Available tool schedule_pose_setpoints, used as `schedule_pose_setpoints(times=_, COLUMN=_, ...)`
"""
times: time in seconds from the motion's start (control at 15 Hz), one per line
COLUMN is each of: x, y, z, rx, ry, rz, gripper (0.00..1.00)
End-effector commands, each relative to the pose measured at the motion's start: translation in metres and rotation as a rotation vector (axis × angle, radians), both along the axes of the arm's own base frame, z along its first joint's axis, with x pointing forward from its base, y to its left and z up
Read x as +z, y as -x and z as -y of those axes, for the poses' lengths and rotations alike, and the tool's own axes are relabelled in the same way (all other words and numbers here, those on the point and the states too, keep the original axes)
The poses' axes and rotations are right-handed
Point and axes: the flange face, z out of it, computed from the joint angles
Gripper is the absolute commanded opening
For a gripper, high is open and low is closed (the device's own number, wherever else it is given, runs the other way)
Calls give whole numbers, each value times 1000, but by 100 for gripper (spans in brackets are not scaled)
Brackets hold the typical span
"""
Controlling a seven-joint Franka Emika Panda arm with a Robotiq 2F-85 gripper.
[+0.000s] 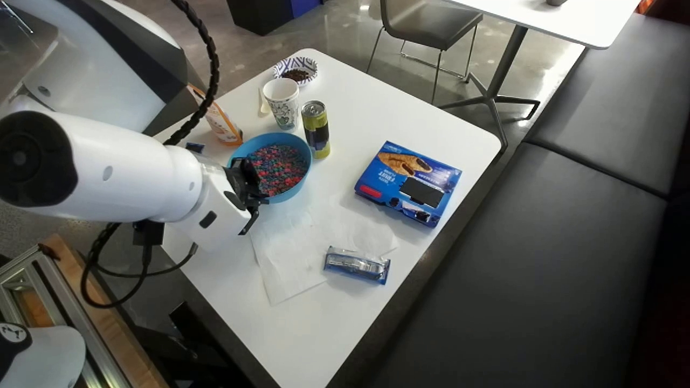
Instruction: Move the blue bowl backwards.
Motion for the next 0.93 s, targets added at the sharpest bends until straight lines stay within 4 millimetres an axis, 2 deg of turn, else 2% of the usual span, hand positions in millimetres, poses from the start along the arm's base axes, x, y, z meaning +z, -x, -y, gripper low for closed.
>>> schedule_pose_setpoints(times=0.0, x=0, y=0, z=0, rx=0, ry=0, rz=0, gripper=1)
schedule_pose_setpoints(times=0.27, x=5, y=2, z=12, rx=0, ry=33, rz=-6, gripper=1)
schedule_pose_setpoints(times=0.87, x=26, y=5, z=58, rx=42, ry=47, rz=20, gripper=1)
